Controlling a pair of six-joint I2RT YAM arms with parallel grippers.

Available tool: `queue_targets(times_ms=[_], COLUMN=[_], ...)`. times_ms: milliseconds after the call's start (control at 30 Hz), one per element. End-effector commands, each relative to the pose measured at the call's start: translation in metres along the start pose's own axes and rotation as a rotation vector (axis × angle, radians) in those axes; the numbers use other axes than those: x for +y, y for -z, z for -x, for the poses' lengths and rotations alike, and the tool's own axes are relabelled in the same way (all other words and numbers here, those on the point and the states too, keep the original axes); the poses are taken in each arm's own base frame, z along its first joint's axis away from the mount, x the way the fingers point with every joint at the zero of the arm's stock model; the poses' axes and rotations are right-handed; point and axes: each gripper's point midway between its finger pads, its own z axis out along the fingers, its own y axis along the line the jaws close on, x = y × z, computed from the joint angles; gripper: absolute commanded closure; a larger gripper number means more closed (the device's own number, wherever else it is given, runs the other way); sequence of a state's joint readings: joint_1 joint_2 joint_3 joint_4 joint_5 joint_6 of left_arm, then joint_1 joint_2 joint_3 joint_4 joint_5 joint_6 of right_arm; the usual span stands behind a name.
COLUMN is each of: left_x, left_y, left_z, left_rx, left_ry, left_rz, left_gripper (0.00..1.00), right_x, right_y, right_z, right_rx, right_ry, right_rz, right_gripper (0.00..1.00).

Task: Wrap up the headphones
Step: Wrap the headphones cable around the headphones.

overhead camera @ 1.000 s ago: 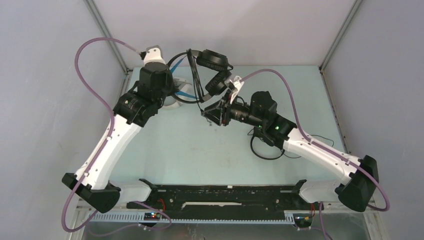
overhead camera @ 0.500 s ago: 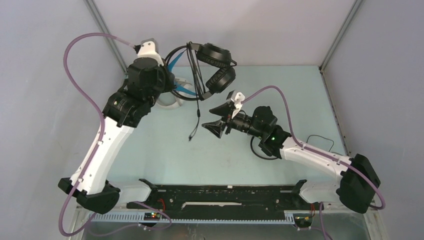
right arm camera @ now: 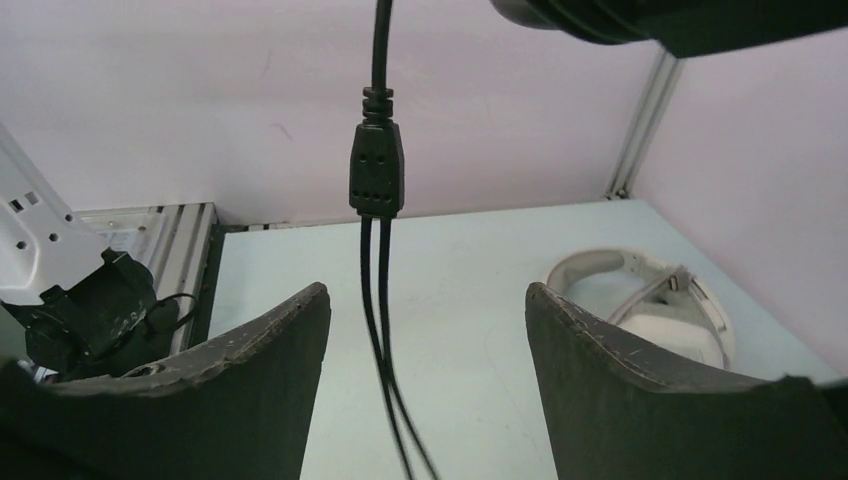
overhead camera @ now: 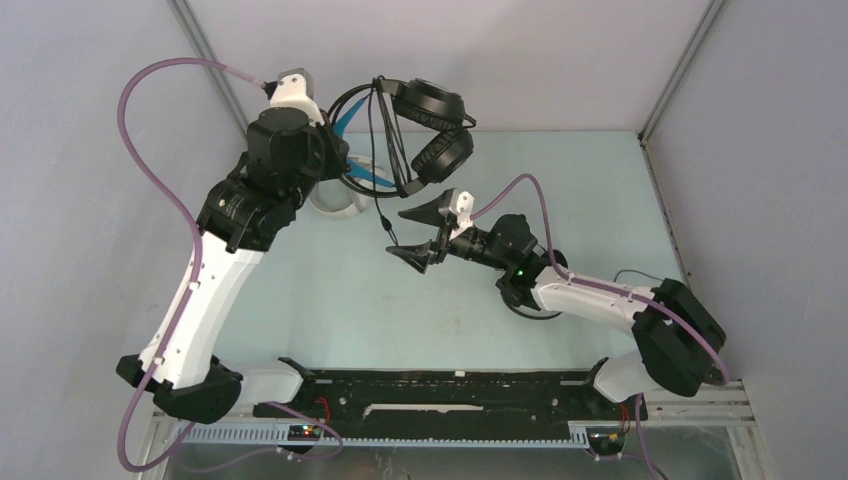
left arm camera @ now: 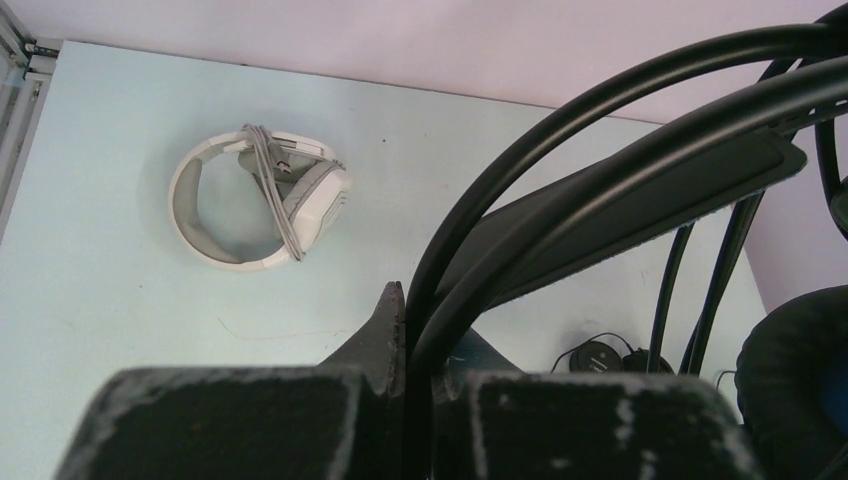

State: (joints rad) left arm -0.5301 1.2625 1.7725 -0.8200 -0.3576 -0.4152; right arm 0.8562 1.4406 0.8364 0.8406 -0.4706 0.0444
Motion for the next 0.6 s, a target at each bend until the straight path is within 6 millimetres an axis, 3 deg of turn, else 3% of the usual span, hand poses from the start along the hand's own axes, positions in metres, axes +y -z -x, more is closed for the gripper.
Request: queue_targets(times_ms=[0, 200, 333, 400, 567], left_x=[-0.023, -0.03, -0.032, -0.032, -0.032], left_y=[0.016, 0.015, 0.014, 0.014, 0.014], left_z=[0.048, 0.051, 0.052, 0.052, 0.053], left_rx=[-0.13, -0.126, -0.125, -0.126, -0.128], left_ry=[0.071, 0.085, 0.087, 0.086, 0.087], left_rz=[-0.095, -0.119, -0.121, -0.118, -0.118], left_gripper=[1.0, 1.0, 1.0, 1.0, 1.0], right_x=[0.007, 0.01, 0.012, 0.011, 0.005], right_y=[-0.012, -0.029, -0.035, -0.034, -0.03], right_z=[0.015, -0.005, -0.031, -0.041, -0.054], right_rx=[-0.12, -0.17, -0.149, -0.139, -0.111], right_ry=[0.057, 0.009, -0.05, -0.062, -0.074], right_rz=[0.062, 0.12, 0.14, 0.124, 0.091], right_gripper=[0.27, 0.38, 0.74, 0.86, 0.88])
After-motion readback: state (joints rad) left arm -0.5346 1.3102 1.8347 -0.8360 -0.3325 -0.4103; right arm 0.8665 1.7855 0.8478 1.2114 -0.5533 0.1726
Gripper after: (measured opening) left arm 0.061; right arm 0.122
